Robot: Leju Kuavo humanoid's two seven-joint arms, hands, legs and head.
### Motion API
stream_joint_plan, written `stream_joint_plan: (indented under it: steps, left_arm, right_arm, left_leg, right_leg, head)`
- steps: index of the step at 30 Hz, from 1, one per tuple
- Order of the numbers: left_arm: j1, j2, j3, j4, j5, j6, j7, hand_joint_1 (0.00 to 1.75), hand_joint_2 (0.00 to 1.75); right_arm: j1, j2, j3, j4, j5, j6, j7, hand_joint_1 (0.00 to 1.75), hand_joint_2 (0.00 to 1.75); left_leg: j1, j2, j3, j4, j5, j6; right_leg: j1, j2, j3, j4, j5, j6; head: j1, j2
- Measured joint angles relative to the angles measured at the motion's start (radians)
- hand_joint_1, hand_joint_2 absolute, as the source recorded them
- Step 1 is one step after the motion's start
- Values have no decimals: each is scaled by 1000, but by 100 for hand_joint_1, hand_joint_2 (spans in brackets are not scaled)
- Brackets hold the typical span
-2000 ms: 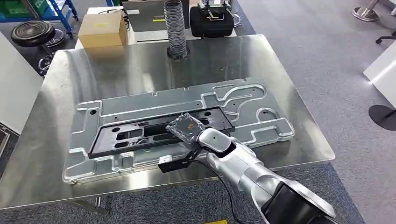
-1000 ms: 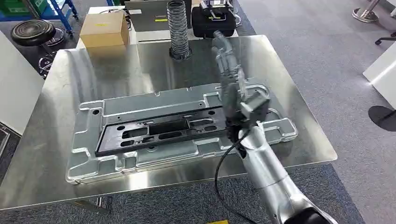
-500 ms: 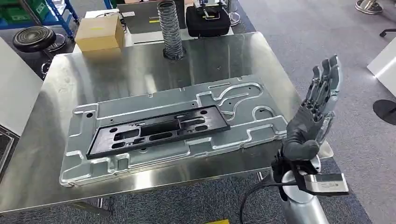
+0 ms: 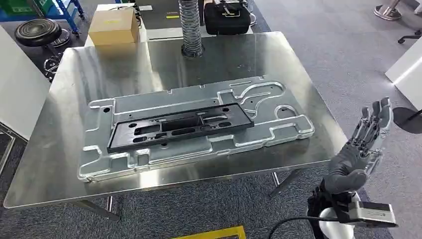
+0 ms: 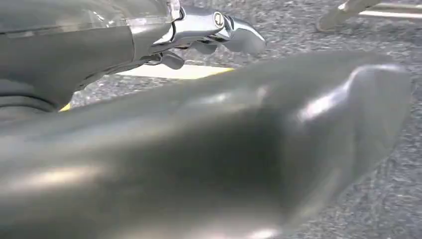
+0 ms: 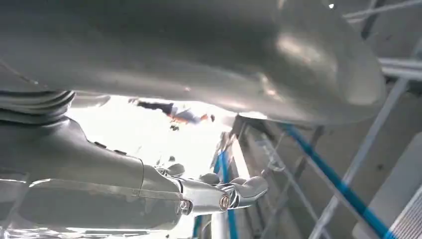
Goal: Take the parts from the cabinet and place them on the table.
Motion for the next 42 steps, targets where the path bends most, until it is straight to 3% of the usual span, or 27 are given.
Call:
stream_joint_plan:
  steps: [2, 3, 7, 8, 11, 12, 13, 14, 16, 17, 19, 20, 22, 23, 25, 26, 27, 28, 29, 31, 32, 33, 34, 38, 39, 40, 42]
  left_arm:
    - [0, 0, 0, 0, 4, -7, 0, 0, 0]
    - [0, 0, 0, -2, 5, -8, 0, 0, 0]
    - [5, 1, 0, -2, 5, -9, -3, 0, 0]
    - [7, 3, 0, -3, 4, -9, -3, 0, 0]
    - [8, 3, -1, -3, 1, -10, -4, 0, 0]
    - [8, 3, -2, -3, -5, -11, -3, 0, 0]
    - [7, 3, -3, -3, -11, -13, -3, 0, 0]
    - [7, 4, -4, -3, -18, -13, -3, 0, 0]
    - [7, 5, -6, -3, -27, -13, -2, 0, 0]
    - [6, 5, -7, -3, -31, -13, -2, 0, 0]
    - [-1, 8, -8, -6, -39, -14, -1, 0, 0]
    - [-3, 8, -8, -6, -42, -15, 0, 0, 0]
    - [-3, 8, -8, -6, -48, -14, 1, 0, 0]
    - [-3, 6, -8, -6, -50, -14, 2, 0, 0]
    - [-3, 7, -8, -6, -50, -14, 3, 0, 0]
    - [-1, 7, -8, -6, -51, -14, 3, 0, 0]
    - [0, 7, -8, -6, -54, -14, 4, 0, 0]
    - [0, 7, -8, -6, -58, -14, 6, 0, 0]
    - [0, 6, -8, -6, -59, -14, 6, 0, 0]
    - [-1, 5, -8, -6, -69, -14, 8, 0, 0]
    - [-1, 5, -8, -6, -71, -14, 9, 0, 0]
    - [-2, 6, -8, -6, -72, -14, 9, 0, 0]
    - [-3, 6, -8, -6, -72, -14, 9, 0, 0]
    - [2, 6, -8, -6, -73, -14, 10, 0, 0]
    - [3, 6, -8, -6, -73, -14, 10, 0, 0]
    - [3, 5, -8, -6, -73, -14, 10, 0, 0]
    - [2, 5, -8, -6, -75, -15, 10, 0, 0]
  right_arm:
    - [16, 3, -25, -6, 16, 53, 0, 0, 0]
    - [29, 12, -51, -15, 26, 88, 0, 0, 0]
    - [83, 21, -114, -6, 11, 52, 1, 0, 0]
    - [95, 25, -122, -2, 5, 52, 1, 0, 0]
    - [130, 31, -147, 36, 3, 50, 1, 0, 0]
    - [140, 39, -160, 62, 21, 58, 1, 0, 0]
    - [155, 55, -179, 97, 43, 76, 1, 0, 0]
    - [169, 66, -202, 130, 60, 98, 1, 0, 0]
    - [183, 93, -241, 200, 76, 141, 1, 0, 0]
    - [187, 105, -258, 238, 73, 178, 3, 0, 0]
    - [189, 127, -292, 328, 45, 296, 13, 0, 0]
    - [185, 134, -308, 378, 31, 354, 11, 0, 0]
    - [170, 147, -343, 518, 6, 456, 10, 0, 0]
    - [171, 150, -358, 566, 3, 469, 8, 0, 0]
    - [169, 153, -382, 635, -3, 475, 7, 0, 0]
    - [161, 153, -390, 669, -2, 473, 5, 0, 0]
    - [150, 154, -399, 717, 7, 470, 5, 0, 0]
    - [134, 155, -412, 790, 15, 475, 6, 0, 0]
    - [114, 155, -426, 862, 15, 491, 8, 0, 0]
    - [90, 155, -459, 1009, 22, 489, 7, 0, 0]
    - [74, 154, -471, 1078, 30, 486, 7, 0, 0]
    - [59, 152, -480, 1144, 34, 486, 7, 0, 0]
    - [48, 151, -486, 1191, 35, 486, 6, 0, 0]
    - [32, 150, -508, 1326, 37, 491, 1, 0, 0]
    - [26, 150, -510, 1347, 37, 493, 1, 0, 0]
    - [23, 150, -510, 1362, 36, 494, 1, 0, 0]
    - [9, 148, -524, 1406, 27, 500, 23, 0, 0]
  left_leg:
    - [0, 0, -20, 11, 11, -8]
    - [-4, -2, -27, 14, 16, -15]
    - [-4, -6, -22, -2, 49, -44]
    - [3, -7, -28, 8, 28, -46]
    - [3, -5, -75, 176, -158, -58]
    - [3, -5, -86, 247, -195, -60]
    - [3, -5, -86, 304, -195, -61]
    - [3, -5, -70, 314, -165, -60]
    - [0, -5, 18, 226, -83, -50]
    - [-3, -6, 88, 136, -74, -41]
    - [-10, -5, 209, -50, -134, -25]
    - [-13, -5, 200, -50, -135, -26]
    - [-16, -5, 193, -56, -115, -13]
    - [-6, -1, 184, -66, -94, -6]
    - [-8, 2, 152, -65, -70, 7]
    - [-8, 3, 135, -63, -57, 7]
    - [-9, 5, 118, -62, -45, 6]
    - [-8, 8, 99, -57, -32, 5]
    - [-7, 9, 81, -50, -21, 2]
    - [-4, 10, 41, -31, -6, -5]
    - [-2, 9, 22, -19, -1, -11]
    - [-3, 9, 10, -5, 3, -18]
    - [-6, 8, -2, 8, 7, -23]
    - [0, 8, -10, 3, 33, -53]
    - [2, 7, -21, 21, -7, -57]
    - [3, 7, -37, 67, -74, -59]
    - [4, 7, -74, 221, -189, -65]
  right_leg:
    - [-3, 0, 122, -177, 43, -4]
    - [1, 0, 161, -247, 11, -9]
    - [8, 0, 144, -249, 45, -38]
    - [3, -6, 136, -253, 60, -47]
    - [6, -5, 91, -254, 95, -62]
    - [9, -6, 75, -253, 106, -63]
    - [12, -6, 56, -251, 119, -63]
    - [14, -7, 39, -247, 129, -62]
    - [18, -8, 10, -240, 147, -61]
    - [20, -8, -1, -238, 157, -59]
    - [24, -8, -7, -233, 172, -51]
    - [22, -11, -6, -238, 184, -45]
    - [18, -11, -6, -249, 207, -33]
    - [19, -9, -12, -245, 200, -27]
    - [12, -3, -41, -174, 85, -18]
    - [10, -3, -59, -99, 19, -11]
    - [8, -3, -74, -21, -23, -5]
    - [4, -3, -83, 47, -33, 1]
    - [0, -3, -75, 72, -6, 5]
    - [-10, -3, -2, 5, 76, 10]
    - [-14, -3, 63, -81, 90, 12]
    - [-17, -2, 127, -174, 57, 14]
    - [-6, 1, 169, -248, 21, 6]
    - [-5, -4, 141, -248, 45, -34]
    - [-4, -8, 129, -247, 58, -43]
    - [-3, -8, 112, -247, 69, -51]
    - [3, -12, 79, -246, 96, -58]
  head:
    - [0, 0]
    - [0, 0]
    - [-2, 0]
    - [0, 0]
    - [-11, 0]
    - [-11, 0]
    - [-11, 0]
    - [-12, 0]
    - [-12, 0]
    - [-13, 0]
    - [-11, 0]
    - [-9, 0]
    - [-14, 0]
    - [-14, 0]
    - [-7, 0]
    - [-6, 0]
    - [-7, 0]
    - [-5, 0]
    - [-6, 0]
    - [-6, 0]
    - [-6, 0]
    - [-5, 0]
    - [-5, 0]
    - [-5, 0]
    - [-8, 0]
    - [-11, 0]
    - [-13, 0]
